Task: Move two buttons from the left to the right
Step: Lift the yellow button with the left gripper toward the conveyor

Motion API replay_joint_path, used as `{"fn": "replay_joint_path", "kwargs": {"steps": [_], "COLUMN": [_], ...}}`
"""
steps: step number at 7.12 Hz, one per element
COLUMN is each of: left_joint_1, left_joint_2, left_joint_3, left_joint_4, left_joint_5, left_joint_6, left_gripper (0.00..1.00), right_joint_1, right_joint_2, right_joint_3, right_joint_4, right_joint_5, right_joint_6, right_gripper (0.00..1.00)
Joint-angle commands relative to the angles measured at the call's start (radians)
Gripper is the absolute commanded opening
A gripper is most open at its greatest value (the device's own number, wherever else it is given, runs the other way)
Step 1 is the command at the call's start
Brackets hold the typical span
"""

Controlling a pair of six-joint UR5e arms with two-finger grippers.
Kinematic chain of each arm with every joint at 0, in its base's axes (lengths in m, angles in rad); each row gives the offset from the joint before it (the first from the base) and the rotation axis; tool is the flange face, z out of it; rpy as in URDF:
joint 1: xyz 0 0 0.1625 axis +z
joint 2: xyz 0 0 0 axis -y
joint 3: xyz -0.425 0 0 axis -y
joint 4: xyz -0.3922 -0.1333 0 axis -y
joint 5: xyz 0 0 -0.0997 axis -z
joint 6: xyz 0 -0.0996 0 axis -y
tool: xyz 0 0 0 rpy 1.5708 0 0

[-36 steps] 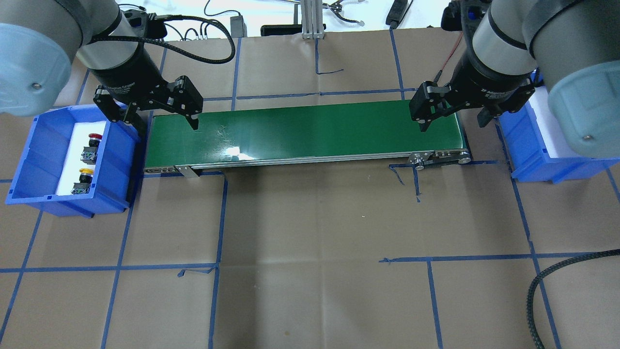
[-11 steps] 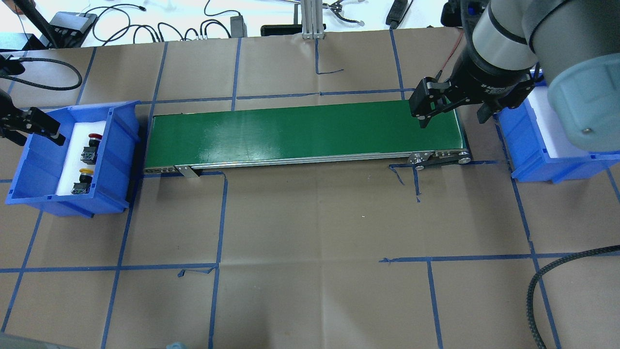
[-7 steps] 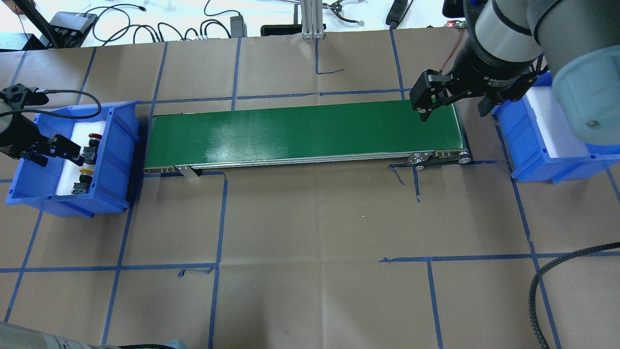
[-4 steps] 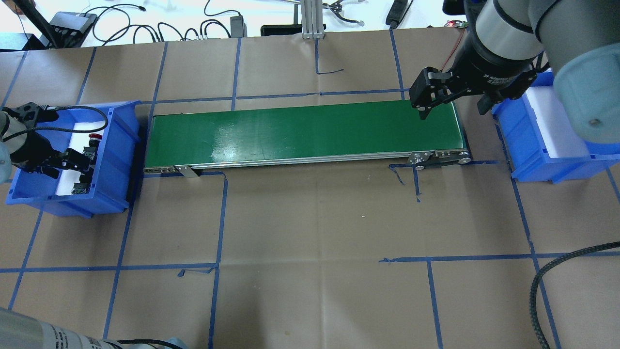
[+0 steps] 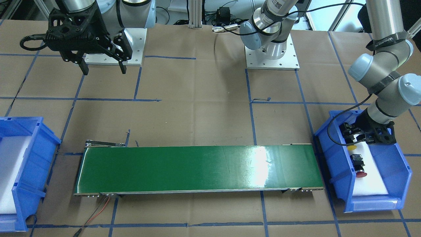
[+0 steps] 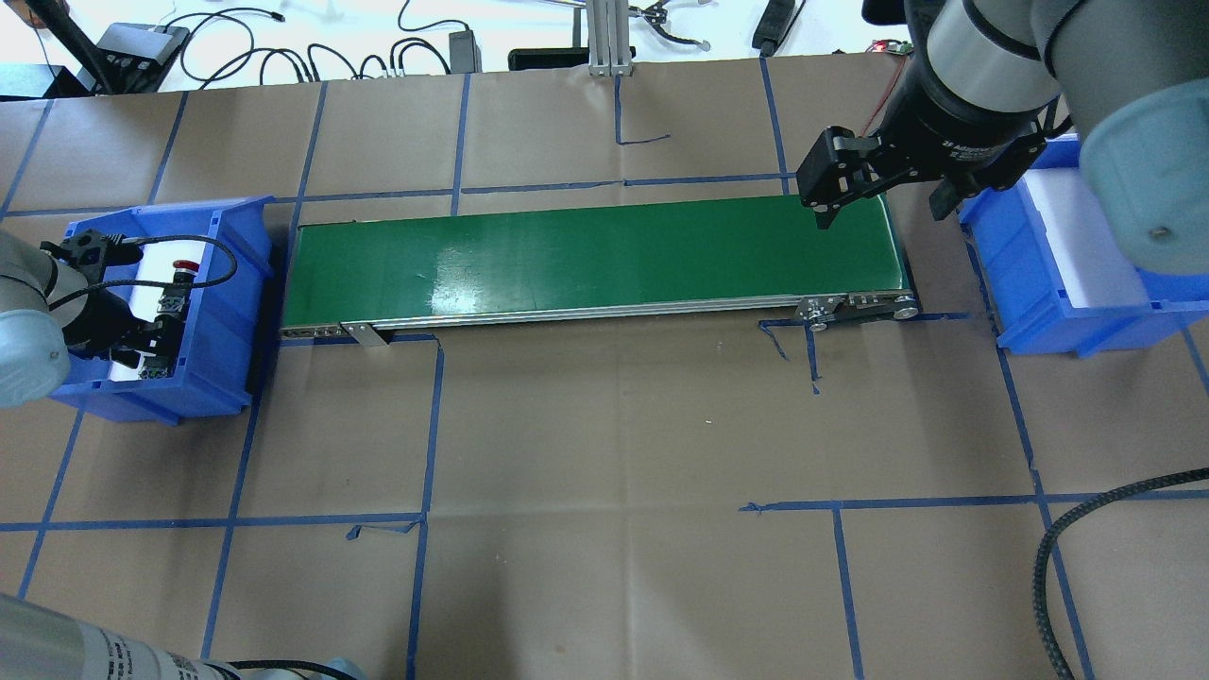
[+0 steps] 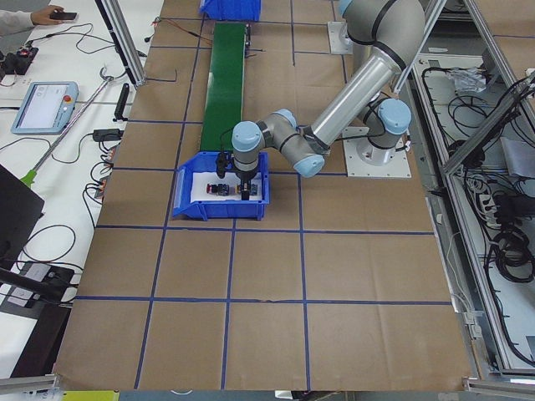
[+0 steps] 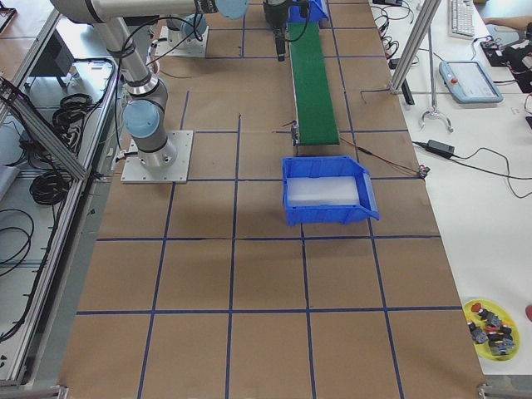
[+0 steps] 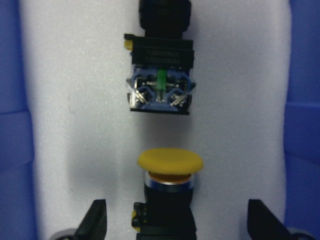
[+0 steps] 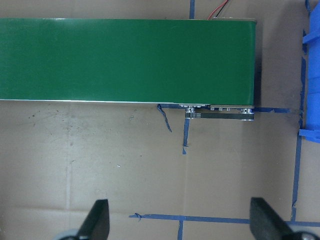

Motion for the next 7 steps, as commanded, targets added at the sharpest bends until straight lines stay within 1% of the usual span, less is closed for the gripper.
{"fn": "replay_joint_path", "kwargs": {"steps": [1, 2, 3, 4, 5, 6, 7], "left_joint_1": [0.000, 0.000, 0.000, -0.005, -0.005, -0.005, -0.005], "left_joint_2": [0.000, 0.000, 0.003, 0.030, 0.052, 0.069, 0.083], "left_joint_3": [0.005, 0.007, 0.007, 0.022, 0.071, 0.155, 0.257], "left_joint_4": [0.000, 0.000, -0.004, -0.015, -0.076, -0.201, -0.354], "left_joint_5": [0.004, 0.002, 0.002, 0.000, 0.002, 0.004, 0.011], "left_joint_6": [-0.003, -0.015, -0.023, -0.018, -0.012, -0.011, -0.012], "left_gripper": [0.35, 0.14, 0.00, 0.00, 0.00, 0.00, 0.00], "right_joint_1": [-0.001, -0.001, -0.001, -0.001, -0.001, -0.001, -0.001], "right_joint_2": [0.001, 0.001, 0.001, 0.001, 0.001, 0.001, 0.001], "right_joint_3": [-0.001, -0.001, -0.001, 0.000, 0.000, 0.000, -0.001], "right_joint_4": [-0.001, 0.000, 0.000, 0.000, 0.000, 0.000, 0.000], "right_joint_5": [0.002, 0.002, 0.002, 0.002, 0.002, 0.002, 0.002], "right_joint_6": [-0.001, -0.001, 0.001, 0.001, 0.002, 0.002, 0.001], "right_gripper": [1.00, 1.00, 1.00, 1.00, 1.00, 1.00, 1.00]}}
